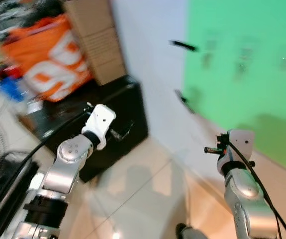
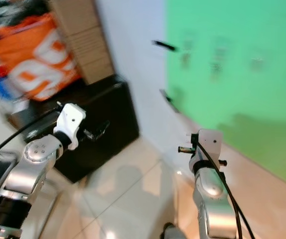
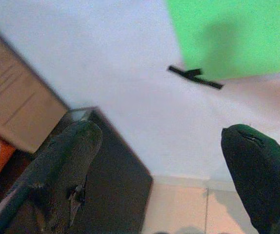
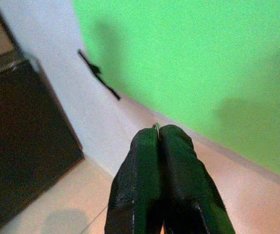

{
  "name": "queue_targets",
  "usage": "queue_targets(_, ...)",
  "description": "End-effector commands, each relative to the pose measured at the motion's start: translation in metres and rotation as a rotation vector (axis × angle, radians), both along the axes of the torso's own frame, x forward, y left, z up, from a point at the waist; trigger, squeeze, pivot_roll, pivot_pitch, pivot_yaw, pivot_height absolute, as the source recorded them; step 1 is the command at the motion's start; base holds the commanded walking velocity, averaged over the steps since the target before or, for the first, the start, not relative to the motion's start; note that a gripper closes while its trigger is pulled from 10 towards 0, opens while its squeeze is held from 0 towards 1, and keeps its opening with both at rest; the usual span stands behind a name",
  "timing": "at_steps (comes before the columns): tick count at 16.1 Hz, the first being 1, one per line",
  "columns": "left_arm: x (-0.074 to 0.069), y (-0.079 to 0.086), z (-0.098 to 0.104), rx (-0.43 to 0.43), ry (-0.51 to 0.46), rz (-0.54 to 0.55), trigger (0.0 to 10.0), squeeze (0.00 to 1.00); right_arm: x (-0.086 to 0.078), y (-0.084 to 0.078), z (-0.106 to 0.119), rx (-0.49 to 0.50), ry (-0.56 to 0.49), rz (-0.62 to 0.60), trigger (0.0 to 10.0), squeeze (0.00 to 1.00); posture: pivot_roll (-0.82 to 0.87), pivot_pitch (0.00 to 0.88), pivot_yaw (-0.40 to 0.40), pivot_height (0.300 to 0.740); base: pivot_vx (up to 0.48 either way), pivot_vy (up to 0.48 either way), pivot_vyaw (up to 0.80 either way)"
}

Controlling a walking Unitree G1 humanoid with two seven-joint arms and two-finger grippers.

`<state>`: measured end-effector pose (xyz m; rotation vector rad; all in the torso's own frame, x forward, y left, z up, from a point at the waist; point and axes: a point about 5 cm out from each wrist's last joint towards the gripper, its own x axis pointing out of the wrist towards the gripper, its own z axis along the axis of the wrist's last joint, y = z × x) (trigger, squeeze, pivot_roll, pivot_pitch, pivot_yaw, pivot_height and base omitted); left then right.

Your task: Hang keys on a hook

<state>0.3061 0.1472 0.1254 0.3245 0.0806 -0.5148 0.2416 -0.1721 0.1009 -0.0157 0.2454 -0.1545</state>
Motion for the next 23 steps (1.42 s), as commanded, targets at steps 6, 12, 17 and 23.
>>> queue_targets(6,0.006,-0.012,-0.007,-0.029,0.024,-0.022,10.0,0.0,-0.014,-0.005,0.006,-0.026,0.011,-0.044,10.0,0.0,-0.27,0.0,0.245,0.74,0.0,0.0,-0.8)
queue_targets(12,-0.005,0.0,-0.012,-0.035,0.02,0.052,10.0,0.0,0.0,-0.001,0.012,-0.034,0.007,0.03,10.0,0.0,-0.17,0.0,0.124,0.74,0.0,0.0,-0.8)
queue_targets(17,-0.02,0.019,-0.01,-0.039,0.002,0.138,10.0,0.0,0.027,0.021,0.024,-0.026,-0.063,0.199,10.0,0.0,-0.05,0.0,0.012,0.74,0.0,0.0,-0.29)
queue_targets(23,-0.034,0.024,0.008,-0.014,-0.042,0.114,10.0,0.0,0.043,0.041,0.025,0.104,-0.081,0.316,10.0,0.0,0.04,0.0,-0.054,0.74,0.044,0.0,0.13)
